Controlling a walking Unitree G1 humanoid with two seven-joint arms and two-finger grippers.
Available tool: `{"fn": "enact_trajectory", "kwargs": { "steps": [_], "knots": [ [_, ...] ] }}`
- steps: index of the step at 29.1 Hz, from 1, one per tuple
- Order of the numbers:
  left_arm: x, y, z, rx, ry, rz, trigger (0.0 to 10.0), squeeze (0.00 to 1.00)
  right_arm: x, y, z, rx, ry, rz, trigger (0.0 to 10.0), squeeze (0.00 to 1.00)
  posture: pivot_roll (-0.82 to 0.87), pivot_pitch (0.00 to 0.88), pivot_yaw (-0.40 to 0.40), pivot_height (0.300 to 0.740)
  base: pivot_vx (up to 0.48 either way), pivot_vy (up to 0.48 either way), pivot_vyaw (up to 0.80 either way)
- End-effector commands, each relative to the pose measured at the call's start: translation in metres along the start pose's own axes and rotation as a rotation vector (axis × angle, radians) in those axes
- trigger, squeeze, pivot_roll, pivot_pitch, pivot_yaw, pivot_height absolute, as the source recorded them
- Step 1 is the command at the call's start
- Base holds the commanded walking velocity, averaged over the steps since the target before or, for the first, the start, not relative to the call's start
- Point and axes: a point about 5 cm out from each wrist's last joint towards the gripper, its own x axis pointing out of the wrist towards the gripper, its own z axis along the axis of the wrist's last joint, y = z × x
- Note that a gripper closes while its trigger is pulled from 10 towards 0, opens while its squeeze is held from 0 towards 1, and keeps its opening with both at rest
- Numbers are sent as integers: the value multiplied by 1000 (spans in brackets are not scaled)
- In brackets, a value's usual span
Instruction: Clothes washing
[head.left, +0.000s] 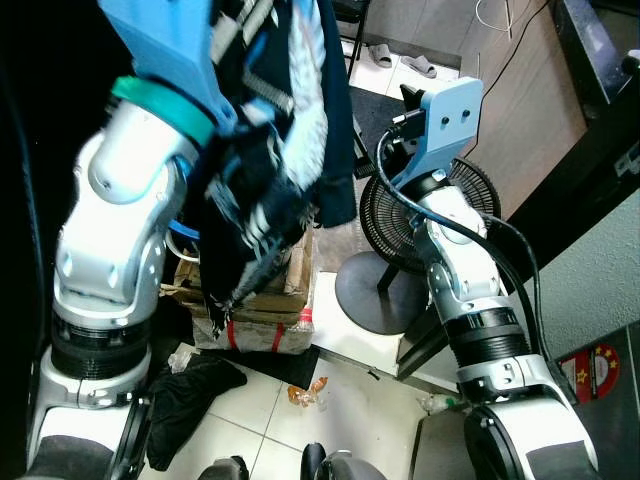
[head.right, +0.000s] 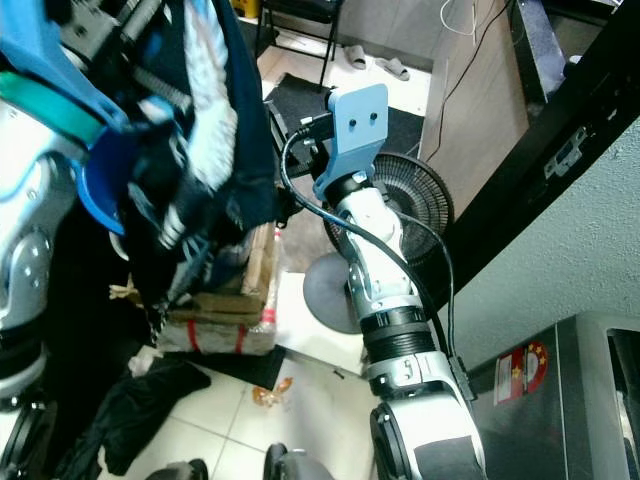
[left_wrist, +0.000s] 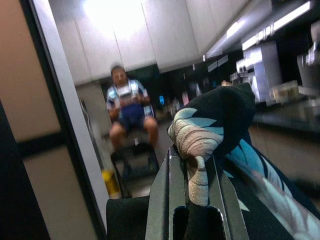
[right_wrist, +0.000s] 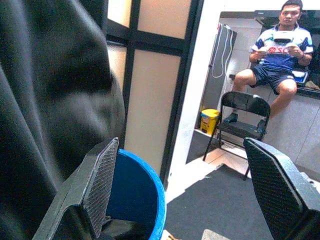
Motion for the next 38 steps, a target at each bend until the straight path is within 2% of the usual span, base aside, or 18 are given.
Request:
{"fn": "enact_trajectory", "kwargs": {
  "steps": [1,3,4,6,7,8,9,11,12,13,15,18,19,23,24,31,34,38],
  "knots": [
    [-1,-6,-3,5,20,-14,10000,0,-3,-2,-4,-2,11,-4,10000,0,96,71,-57,740,0,0,0],
    [-3,-6,-12,26,61,-5,10000,0,-3,-1,-5,-1,13,-2,10000,0,96,71,-58,740,0,0,0],
    [-2,-3,-27,62,120,32,10000,0,-3,0,-6,2,14,0,10000,0,95,70,-59,740,0,0,0],
    [-2,-3,-27,62,120,32,10000,0,-3,0,-6,2,14,0,10000,0,95,70,-59,740,0,0,0],
    [-2,16,-57,156,250,166,10000,0,-2,2,-6,6,16,4,10000,0,95,67,-59,740,0,0,0],
    [-2,16,-57,156,250,166,10000,0,-2,2,-6,6,16,4,10000,0,95,67,-59,740,0,0,0],
    [-4,28,-71,198,303,237,10000,0,-1,3,-7,8,17,5,10000,0,94,67,-59,740,0,0,0],
    [-4,28,-71,198,303,237,10000,0,-1,3,-7,8,17,5,10000,0,94,67,-59,740,0,0,0],
    [-7,40,-82,252,366,296,10000,0,-1,3,-7,8,19,6,10000,0,94,67,-58,740,0,0,0],
    [-7,40,-82,252,366,296,10000,0,-1,3,-7,8,19,6,10000,0,94,67,-58,740,0,0,0],
    [-17,63,-102,337,507,395,10000,0,-1,3,-8,10,23,4,10000,0,92,72,-53,740,0,0,0],
    [-23,75,-109,355,562,439,10000,0,-1,3,-9,11,26,3,10000,0,91,73,-53,740,0,0,0],
    [-30,83,-114,248,584,452,10000,0,-2,3,-11,12,32,2,10000,0,91,79,-57,740,0,0,0],
    [-25,72,-121,167,561,378,10000,0,-2,3,-13,11,39,3,10000,0,95,83,-63,740,0,0,0],
    [-18,64,-126,139,550,325,10000,0,-2,3,-14,10,43,3,10000,0,93,86,-64,740,0,0,0],
    [-10,58,-132,116,546,294,10000,0,-1,3,-15,9,45,4,10000,0,88,89,-61,740,0,0,0],
    [8,43,-139,41,544,226,10000,0,-2,2,-17,4,56,0,10000,0,81,97,-54,740,0,0,0],
    [22,30,-146,42,568,204,10000,0,-6,0,-22,0,75,-9,10000,0,76,106,-50,740,0,0,0]
  ]
}}
